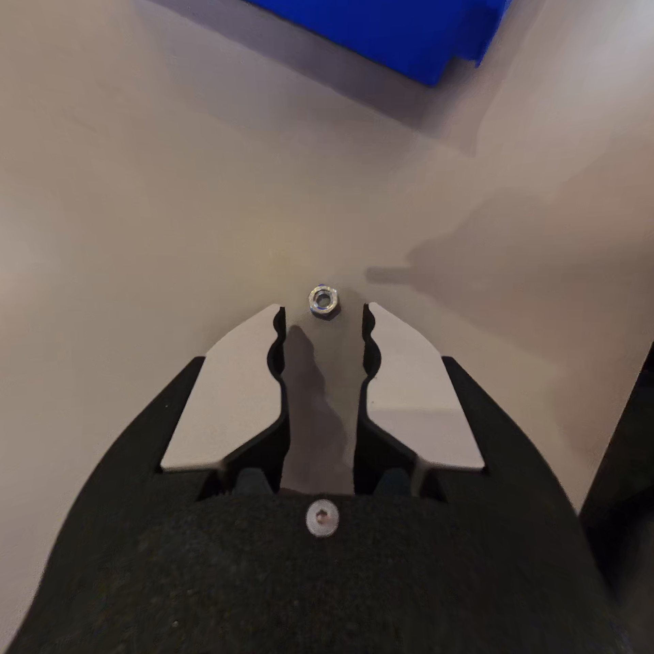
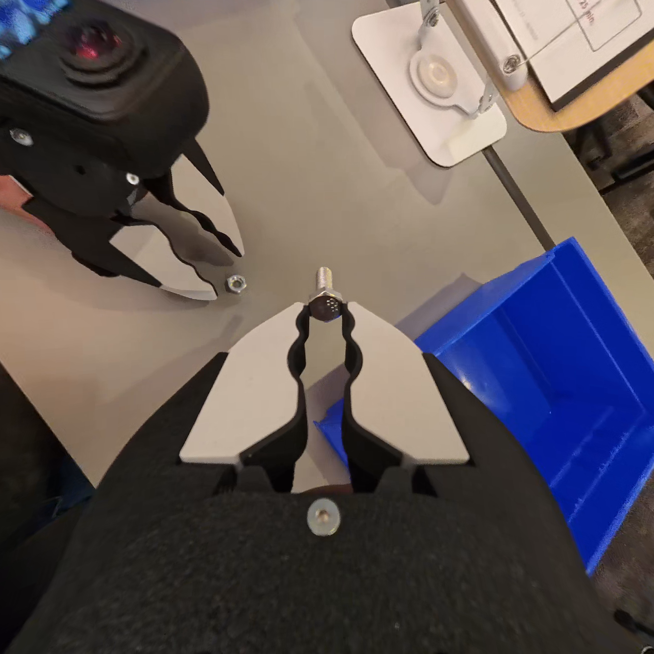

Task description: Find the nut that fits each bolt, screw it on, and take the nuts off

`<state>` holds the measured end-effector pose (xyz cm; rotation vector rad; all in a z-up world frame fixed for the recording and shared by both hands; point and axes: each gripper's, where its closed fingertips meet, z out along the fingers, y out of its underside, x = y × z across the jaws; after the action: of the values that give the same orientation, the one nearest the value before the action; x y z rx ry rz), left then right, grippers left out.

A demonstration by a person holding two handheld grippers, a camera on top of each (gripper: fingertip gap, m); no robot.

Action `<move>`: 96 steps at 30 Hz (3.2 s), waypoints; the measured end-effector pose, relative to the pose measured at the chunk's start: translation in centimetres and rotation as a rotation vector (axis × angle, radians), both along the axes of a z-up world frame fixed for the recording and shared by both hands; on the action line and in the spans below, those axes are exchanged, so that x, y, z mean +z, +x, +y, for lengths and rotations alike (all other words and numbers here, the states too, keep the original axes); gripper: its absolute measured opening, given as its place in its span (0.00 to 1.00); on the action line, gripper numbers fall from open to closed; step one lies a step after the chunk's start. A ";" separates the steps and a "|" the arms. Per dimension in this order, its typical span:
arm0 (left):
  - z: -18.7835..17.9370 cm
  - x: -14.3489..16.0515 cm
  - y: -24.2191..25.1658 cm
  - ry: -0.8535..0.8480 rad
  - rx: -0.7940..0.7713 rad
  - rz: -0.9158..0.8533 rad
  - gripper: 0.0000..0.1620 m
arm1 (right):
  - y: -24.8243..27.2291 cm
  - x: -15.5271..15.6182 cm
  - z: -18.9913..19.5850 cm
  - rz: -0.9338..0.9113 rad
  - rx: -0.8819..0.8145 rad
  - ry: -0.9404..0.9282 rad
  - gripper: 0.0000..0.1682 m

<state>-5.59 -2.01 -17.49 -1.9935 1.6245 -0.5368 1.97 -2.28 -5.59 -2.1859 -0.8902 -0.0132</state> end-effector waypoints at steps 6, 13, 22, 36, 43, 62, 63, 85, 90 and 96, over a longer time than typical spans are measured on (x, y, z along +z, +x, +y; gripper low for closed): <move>0.5 -1.8 1.0 -0.034 0.116 0.038 0.25 | 0.6 0.6 -0.7 0.014 0.005 0.018 0.10; 0.6 -1.3 -0.8 -0.040 0.081 0.044 0.10 | -0.3 0.9 -0.8 0.025 0.040 0.038 0.10; 6.4 11.2 -7.8 -0.604 0.118 -0.721 0.10 | -9.3 0.6 1.7 0.353 0.325 0.163 0.10; 7.0 14.5 -10.9 -1.154 0.044 -0.962 0.10 | -16.4 2.2 4.7 0.243 0.384 0.708 0.10; 6.4 14.4 -10.7 -1.231 0.021 -0.949 0.10 | -16.9 1.7 4.9 0.194 0.392 0.749 0.11; 5.5 13.5 -10.7 -1.327 0.021 -0.865 0.10 | -17.2 1.3 4.0 -0.151 0.484 0.852 0.10; 5.5 13.3 -10.7 -1.331 0.027 -0.852 0.10 | -17.2 1.1 4.0 -0.196 0.495 0.866 0.10; 5.8 14.0 -11.7 -1.296 -0.003 -0.882 0.10 | -18.1 1.4 4.6 -0.040 0.449 0.880 0.10; 6.6 14.7 -11.8 -1.234 0.009 -0.943 0.10 | -18.1 1.5 5.4 0.102 0.354 0.806 0.11; 7.3 15.1 -11.8 -1.060 0.048 -0.960 0.10 | -18.2 1.5 6.2 0.306 0.259 0.659 0.10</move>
<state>-17.38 5.29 -2.35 -1.7816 0.6701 -2.2340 -16.25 3.91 -4.06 -1.4092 -0.8366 0.1325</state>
